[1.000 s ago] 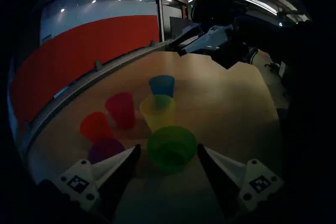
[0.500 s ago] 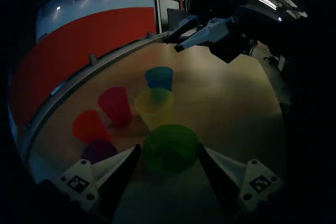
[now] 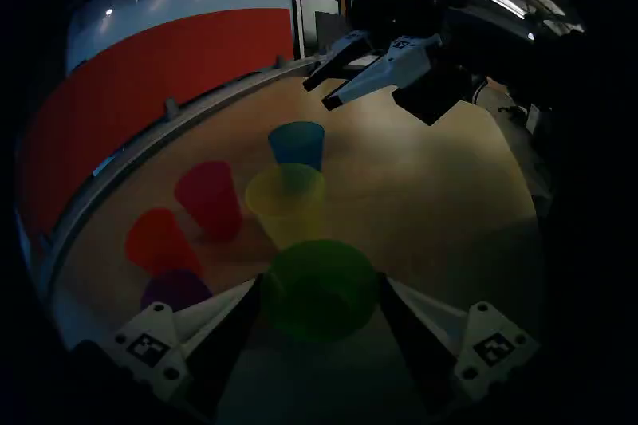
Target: Pour water
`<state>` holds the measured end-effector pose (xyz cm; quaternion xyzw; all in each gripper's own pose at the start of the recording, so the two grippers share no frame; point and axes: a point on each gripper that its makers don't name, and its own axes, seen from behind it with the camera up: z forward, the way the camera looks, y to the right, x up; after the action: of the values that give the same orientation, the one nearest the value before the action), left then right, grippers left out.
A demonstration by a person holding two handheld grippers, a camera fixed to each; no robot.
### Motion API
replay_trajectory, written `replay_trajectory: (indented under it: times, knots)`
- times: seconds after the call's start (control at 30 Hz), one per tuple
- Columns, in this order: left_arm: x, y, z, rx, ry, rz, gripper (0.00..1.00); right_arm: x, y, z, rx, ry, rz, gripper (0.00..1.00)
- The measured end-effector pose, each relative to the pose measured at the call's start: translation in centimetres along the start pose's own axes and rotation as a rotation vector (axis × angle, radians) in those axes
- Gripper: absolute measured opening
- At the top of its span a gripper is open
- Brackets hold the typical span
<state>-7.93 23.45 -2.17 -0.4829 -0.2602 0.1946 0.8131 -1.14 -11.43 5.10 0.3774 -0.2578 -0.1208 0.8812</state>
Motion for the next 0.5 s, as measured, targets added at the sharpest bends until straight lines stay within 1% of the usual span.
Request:
replay_trajectory:
  times: [0.2, 0.33, 0.4, 0.5]
  knots:
    - [-0.2, 0.0, 0.3, -0.006, -0.006, -0.008, 0.99, -0.5, -0.2, 0.7, 0.01, -0.012, 0.003, 1.0]
    - [-0.3, 0.0, 0.5, -0.006, -0.01, -0.006, 0.94, -0.9, -0.3, 1.1, 0.015, -0.021, 0.002, 1.0]
    - [-0.3, -0.1, 0.6, -0.005, -0.012, -0.003, 0.9, -1.2, -0.3, 1.2, 0.016, -0.025, 0.001, 1.0]
    - [-0.3, -0.1, 0.6, -0.006, -0.011, -0.002, 0.9, -1.4, -0.4, 1.4, 0.019, -0.029, -0.002, 1.0]
